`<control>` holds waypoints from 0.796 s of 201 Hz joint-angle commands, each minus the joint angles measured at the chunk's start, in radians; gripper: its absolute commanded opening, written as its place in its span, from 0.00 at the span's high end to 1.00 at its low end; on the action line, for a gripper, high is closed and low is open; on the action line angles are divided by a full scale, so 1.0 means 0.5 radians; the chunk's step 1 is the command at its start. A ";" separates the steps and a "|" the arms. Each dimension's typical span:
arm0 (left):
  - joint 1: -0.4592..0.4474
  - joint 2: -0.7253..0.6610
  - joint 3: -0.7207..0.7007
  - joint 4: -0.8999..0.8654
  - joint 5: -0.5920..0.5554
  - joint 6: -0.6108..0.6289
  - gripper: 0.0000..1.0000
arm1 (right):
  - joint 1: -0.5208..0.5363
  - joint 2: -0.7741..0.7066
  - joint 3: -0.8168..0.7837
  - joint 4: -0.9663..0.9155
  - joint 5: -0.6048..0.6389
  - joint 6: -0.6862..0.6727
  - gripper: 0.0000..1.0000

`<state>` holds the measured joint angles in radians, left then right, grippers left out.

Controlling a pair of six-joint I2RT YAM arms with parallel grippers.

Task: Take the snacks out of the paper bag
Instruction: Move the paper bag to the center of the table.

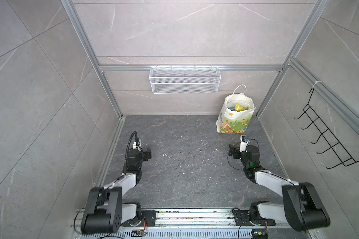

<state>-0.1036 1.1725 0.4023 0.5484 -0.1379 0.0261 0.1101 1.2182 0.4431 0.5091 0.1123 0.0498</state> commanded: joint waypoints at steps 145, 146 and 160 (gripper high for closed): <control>-1.008 1.293 2.488 -1.070 0.614 0.352 0.25 | -0.601 -0.134 0.926 -1.125 -0.087 0.776 0.36; -1.008 1.296 2.491 -1.070 0.621 0.346 0.25 | -0.609 -0.129 0.929 -1.125 -0.096 0.778 0.36; -1.009 1.364 2.508 -1.050 0.695 0.274 0.25 | -0.714 -0.074 0.965 -1.100 -0.175 0.819 0.35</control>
<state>-0.6083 1.8217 1.6020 0.0483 0.1104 0.2089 -0.1814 1.1400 0.8856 -0.0341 0.0994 0.3927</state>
